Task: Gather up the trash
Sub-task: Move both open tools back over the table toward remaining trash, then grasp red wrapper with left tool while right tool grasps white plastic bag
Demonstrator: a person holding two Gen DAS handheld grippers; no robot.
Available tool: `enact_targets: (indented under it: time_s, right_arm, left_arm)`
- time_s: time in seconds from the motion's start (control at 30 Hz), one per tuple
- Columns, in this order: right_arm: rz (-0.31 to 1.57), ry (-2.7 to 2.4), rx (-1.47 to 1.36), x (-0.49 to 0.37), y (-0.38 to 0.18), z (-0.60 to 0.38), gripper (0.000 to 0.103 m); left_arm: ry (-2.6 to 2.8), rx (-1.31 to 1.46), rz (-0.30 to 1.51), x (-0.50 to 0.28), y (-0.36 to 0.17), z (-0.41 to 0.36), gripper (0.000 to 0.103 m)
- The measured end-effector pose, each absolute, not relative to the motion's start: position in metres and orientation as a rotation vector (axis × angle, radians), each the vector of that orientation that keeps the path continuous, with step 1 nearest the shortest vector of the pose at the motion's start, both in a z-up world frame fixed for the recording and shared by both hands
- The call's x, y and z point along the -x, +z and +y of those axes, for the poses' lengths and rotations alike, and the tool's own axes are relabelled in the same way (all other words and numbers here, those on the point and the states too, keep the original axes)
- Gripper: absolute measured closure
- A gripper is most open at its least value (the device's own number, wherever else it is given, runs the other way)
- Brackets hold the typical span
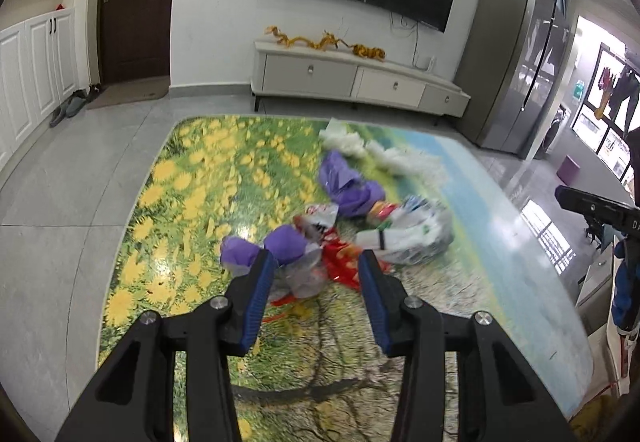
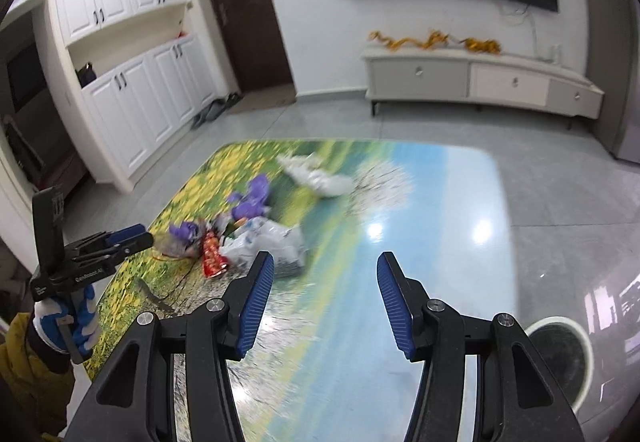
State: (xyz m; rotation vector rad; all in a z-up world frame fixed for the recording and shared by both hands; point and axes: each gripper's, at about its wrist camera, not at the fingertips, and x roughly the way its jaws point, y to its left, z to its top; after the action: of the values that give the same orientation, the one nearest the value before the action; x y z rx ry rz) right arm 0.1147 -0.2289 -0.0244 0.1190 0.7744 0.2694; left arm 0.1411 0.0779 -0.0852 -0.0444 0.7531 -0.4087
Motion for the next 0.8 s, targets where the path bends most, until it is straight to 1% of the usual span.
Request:
enact_targets:
  time_s: [0.03,0.1,0.13,0.17,0.2,0.27,0.5,0.6,0.8]
  right_arm:
    - [0.786,0.275,-0.112,-0.119,-0.028,-0.224,0.050]
    - [0.808,0.288,-0.100,-0.128,-0.035,-0.213,0.050]
    - [0.817,0.296,-0.097,-0.132,-0.038,-0.210,0.050]
    - [0.830,0.308,-0.097,-0.138,-0.041,-0.206,0.050]
    - [0.841,0.320,-0.098,-0.143,-0.045,-0.202,0.050]
    - [0.863,0.350,-0.112,-0.150,-0.051,-0.198,0.050]
    - [0.947,0.416,-0.091,-0.183,-0.089,-0.178,0.045]
    - [0.970,0.411,-0.057,-0.192,-0.103,-0.172,0.045]
    - [0.985,0.480,-0.077,-0.208,-0.121,-0.169,0.045]
  left_arm:
    - [-0.416,0.045,0.759,-0.142,-0.089,0.077,0.065]
    - [-0.434,0.048,0.781,-0.147,-0.096,0.073,0.080]
    - [-0.441,0.050,0.794,-0.148,-0.099,0.070,0.085]
    - [-0.448,0.053,0.807,-0.151,-0.102,0.068,0.093]
    - [-0.455,0.058,0.818,-0.152,-0.106,0.067,0.097]
    - [-0.475,0.085,0.825,-0.150,-0.111,0.068,0.101]
    - [-0.591,0.191,0.808,-0.122,-0.105,0.070,0.103]
    - [-0.634,0.231,0.791,-0.105,-0.100,0.070,0.103]
    - [-0.628,0.258,0.792,-0.086,-0.093,0.069,0.103]
